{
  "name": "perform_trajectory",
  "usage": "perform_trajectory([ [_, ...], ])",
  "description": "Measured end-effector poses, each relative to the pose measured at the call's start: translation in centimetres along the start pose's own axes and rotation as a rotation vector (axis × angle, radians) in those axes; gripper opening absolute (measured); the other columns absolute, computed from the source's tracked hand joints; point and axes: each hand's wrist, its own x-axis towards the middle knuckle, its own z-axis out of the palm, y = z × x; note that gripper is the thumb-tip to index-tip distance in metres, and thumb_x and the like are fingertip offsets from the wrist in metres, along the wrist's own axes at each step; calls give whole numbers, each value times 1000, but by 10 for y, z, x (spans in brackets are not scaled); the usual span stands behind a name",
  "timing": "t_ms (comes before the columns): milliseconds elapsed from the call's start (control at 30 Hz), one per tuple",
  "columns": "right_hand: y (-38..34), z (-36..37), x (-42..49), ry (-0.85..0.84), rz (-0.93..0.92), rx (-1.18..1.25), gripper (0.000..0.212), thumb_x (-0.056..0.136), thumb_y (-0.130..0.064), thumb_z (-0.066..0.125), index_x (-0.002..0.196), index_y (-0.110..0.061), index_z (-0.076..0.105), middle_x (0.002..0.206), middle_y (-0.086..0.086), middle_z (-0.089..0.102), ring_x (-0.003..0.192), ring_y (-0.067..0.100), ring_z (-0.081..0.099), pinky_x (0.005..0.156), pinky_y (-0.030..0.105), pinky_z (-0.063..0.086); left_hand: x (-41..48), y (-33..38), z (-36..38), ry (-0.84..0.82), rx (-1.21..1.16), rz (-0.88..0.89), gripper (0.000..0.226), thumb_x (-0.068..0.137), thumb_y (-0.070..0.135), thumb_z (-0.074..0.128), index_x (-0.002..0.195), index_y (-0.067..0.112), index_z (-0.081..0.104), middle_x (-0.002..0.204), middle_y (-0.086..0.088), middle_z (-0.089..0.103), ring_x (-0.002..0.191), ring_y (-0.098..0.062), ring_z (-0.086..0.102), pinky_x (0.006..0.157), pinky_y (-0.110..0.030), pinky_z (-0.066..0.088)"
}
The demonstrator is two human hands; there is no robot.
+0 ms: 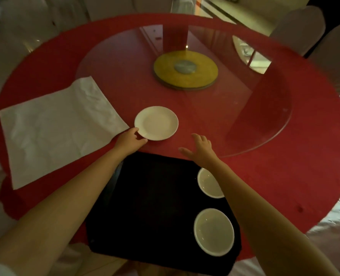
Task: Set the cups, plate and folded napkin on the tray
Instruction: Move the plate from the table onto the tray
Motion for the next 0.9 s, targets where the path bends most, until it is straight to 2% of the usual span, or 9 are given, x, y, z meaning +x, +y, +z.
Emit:
perform_trajectory([
  [100, -18, 12, 30, -92, 17, -29, 87, 80, -54, 62, 145, -19, 18, 150, 15, 22, 136, 38, 18, 107, 55, 28, 32, -1, -18, 4, 35, 23, 65, 82, 33, 63, 140, 16, 36, 134, -16, 53, 112, -33, 57, 92, -38, 48],
  [200, -34, 26, 60, -82, 75, 20, 87, 79, -49, 66, 146, -17, 20, 147, 19, 24, 135, 39, 21, 107, 55, 27, 63, -1, -27, -12, 50, 69, 60, 84, 27, 61, 138, 15, 39, 132, -17, 54, 109, -34, 59, 88, -38, 50],
  [367, -46, 45, 91, -37, 187, 74, 88, 80, -41, 68, 146, -13, 17, 146, 18, 24, 133, 38, 26, 107, 52, 29, 108, -5, -32, -96, 165, 80, 65, 88, 26, 54, 145, 16, 24, 143, -20, 40, 127, -35, 44, 100, -38, 40],
  [467, -48, 51, 102, -26, 227, 117, 90, 78, -32, 72, 147, -14, 16, 146, 16, 23, 131, 35, 29, 106, 49, 33, 124, -9, -29, -134, 169, 120, 70, 86, 21, 58, 146, 18, 21, 139, -19, 43, 125, -33, 44, 100, -39, 39],
  [600, -49, 56, 115, 20, 250, 149, 86, 78, -21, 73, 145, -11, 20, 144, 17, 25, 126, 34, 38, 103, 43, 39, 139, -16, -27, -135, 144, 155, 72, 83, 17, 63, 145, 19, 25, 130, -16, 49, 119, -29, 48, 98, -37, 40],
  [800, -53, 62, 126, 77, 286, 173, 78, 78, -9, 70, 143, -11, 26, 139, 15, 28, 122, 31, 40, 97, 36, 42, 152, -22, -24, -173, 131, 169, 79, 77, 12, 69, 144, 15, 28, 134, -20, 45, 124, -33, 44, 103, -38, 36],
  [900, -53, 62, 129, 86, 290, 201, 78, 78, -6, 69, 143, -13, 27, 137, 13, 29, 120, 29, 40, 87, 28, 41, 155, -22, -22, -174, 118, 195, 72, 74, 3, 67, 139, 14, 38, 135, -20, 44, 124, -34, 44, 98, -35, 39],
])
